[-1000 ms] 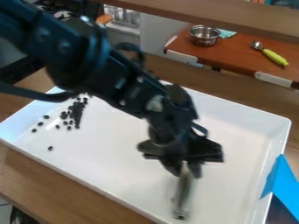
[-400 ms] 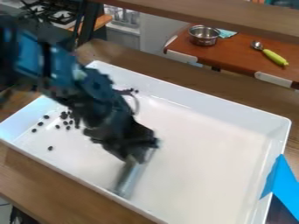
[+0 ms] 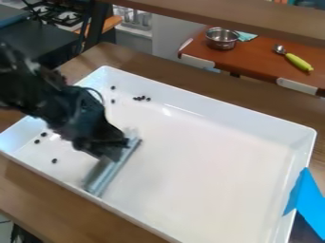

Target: Sweep into pile

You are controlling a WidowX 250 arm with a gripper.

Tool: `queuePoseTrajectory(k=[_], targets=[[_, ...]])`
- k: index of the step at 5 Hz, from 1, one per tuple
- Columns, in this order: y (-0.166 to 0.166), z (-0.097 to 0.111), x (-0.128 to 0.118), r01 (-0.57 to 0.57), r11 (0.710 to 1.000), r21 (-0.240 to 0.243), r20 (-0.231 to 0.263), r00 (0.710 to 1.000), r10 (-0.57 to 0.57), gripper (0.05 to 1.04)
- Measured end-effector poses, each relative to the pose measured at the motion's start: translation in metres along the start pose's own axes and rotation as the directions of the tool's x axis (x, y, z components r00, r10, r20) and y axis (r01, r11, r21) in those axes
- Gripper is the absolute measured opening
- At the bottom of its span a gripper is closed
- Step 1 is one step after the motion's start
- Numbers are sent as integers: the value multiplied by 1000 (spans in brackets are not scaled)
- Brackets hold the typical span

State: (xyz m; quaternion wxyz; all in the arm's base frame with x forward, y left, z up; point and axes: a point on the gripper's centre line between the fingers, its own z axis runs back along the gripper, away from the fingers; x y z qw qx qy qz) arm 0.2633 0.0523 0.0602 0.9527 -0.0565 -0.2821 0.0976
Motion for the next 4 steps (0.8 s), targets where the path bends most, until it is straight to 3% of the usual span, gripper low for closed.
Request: queuePoseTrajectory(k=[2, 3, 4], targets=[[46, 10, 21, 82, 987, 139, 8, 996, -84, 329], [61, 15, 35, 86, 974, 209, 53, 994, -99, 329], [66, 18, 41, 56, 969, 241, 73, 994, -75, 329]])
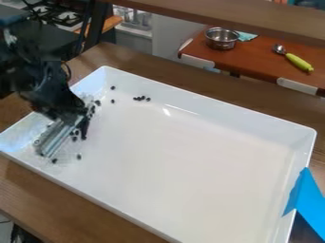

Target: Sweep into pile

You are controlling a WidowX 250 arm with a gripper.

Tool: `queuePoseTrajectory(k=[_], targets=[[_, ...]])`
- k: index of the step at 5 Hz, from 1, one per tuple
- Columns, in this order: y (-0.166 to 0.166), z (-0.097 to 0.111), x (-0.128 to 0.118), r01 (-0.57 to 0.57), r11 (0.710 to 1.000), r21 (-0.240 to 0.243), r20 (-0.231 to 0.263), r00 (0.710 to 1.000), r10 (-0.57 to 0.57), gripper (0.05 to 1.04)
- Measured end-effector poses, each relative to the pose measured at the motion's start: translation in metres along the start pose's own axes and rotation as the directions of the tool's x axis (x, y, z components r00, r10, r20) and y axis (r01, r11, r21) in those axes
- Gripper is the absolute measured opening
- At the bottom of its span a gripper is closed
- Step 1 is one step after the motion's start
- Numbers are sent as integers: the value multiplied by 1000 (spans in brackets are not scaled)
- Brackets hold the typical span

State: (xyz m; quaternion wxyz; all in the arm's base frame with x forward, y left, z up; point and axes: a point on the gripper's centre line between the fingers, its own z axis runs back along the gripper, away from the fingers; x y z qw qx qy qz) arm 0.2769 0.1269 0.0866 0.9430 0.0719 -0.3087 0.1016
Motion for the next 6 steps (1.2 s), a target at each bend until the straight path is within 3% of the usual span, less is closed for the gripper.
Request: queuePoseTrajectory(k=[1, 2, 3, 5, 6], targets=[[-34, 10, 4, -87, 987, -134, -44, 996, 82, 329], [-71, 15, 24, -199, 958, -206, -62, 980, 190, 329], [-99, -3, 36, -257, 936, -239, -95, 966, 241, 329], [-110, -55, 50, -313, 920, -237, -98, 950, 298, 329], [-107, -59, 55, -315, 918, -241, -83, 949, 304, 329]])
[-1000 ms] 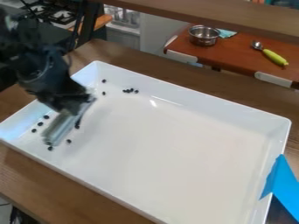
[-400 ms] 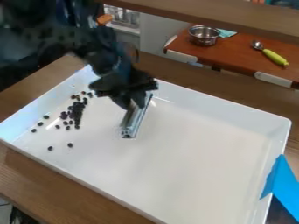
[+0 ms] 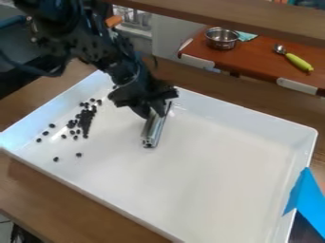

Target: Sweep into pile

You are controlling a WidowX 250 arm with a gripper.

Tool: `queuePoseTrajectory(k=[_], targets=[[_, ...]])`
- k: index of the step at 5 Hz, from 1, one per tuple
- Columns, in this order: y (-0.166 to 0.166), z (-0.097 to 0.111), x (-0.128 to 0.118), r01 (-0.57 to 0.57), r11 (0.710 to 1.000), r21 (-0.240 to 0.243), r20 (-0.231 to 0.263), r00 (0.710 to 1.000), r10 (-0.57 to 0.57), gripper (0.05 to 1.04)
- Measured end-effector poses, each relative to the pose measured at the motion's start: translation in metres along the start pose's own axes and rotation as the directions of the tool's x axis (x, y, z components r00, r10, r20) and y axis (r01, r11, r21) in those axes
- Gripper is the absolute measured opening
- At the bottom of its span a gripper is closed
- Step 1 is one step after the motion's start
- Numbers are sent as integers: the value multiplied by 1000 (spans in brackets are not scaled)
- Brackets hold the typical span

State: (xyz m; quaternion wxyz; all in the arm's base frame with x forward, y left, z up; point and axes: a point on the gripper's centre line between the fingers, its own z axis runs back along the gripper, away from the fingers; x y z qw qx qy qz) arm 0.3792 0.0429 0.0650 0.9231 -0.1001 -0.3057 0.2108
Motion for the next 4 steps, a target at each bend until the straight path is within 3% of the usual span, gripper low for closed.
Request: queuePoseTrajectory(k=[4], targets=[[48, 9, 15, -13, 999, 33, 56, 998, 11, 329]])
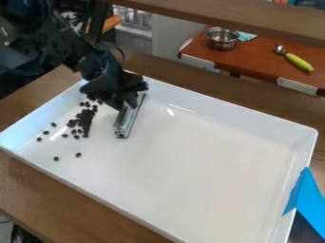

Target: Sweep into pile

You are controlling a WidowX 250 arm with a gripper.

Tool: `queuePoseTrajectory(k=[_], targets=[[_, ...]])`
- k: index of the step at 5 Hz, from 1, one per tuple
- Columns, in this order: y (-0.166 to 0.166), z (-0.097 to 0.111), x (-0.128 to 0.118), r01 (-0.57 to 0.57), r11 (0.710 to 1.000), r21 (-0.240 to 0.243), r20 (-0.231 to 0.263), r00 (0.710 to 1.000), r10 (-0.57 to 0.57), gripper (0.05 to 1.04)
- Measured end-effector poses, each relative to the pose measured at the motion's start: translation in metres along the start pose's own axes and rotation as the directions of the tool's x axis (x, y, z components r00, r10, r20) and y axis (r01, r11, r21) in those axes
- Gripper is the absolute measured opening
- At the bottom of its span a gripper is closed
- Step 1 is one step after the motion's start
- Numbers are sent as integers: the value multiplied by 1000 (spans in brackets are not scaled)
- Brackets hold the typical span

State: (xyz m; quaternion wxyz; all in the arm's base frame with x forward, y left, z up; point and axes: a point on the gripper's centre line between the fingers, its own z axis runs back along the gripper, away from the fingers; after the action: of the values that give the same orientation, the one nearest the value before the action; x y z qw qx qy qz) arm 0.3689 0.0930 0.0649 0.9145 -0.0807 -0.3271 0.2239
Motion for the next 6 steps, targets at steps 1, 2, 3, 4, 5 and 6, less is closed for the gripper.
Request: queuePoseTrajectory(k=[1, 2, 3, 4, 5, 6], targets=[[5, 2, -2, 10, 1000, 5, 4, 1000, -10, 329], [14, 3, -2, -1, 1000, 31, -4, 1000, 1, 329], [22, 9, -1, -22, 997, 79, -6, 1000, 23, 329], [38, 18, 6, -31, 992, 125, 24, 999, 29, 329], [46, 22, 10, -38, 989, 142, 49, 998, 31, 329], [35, 31, 10, -24, 996, 87, 62, 998, 18, 329]])
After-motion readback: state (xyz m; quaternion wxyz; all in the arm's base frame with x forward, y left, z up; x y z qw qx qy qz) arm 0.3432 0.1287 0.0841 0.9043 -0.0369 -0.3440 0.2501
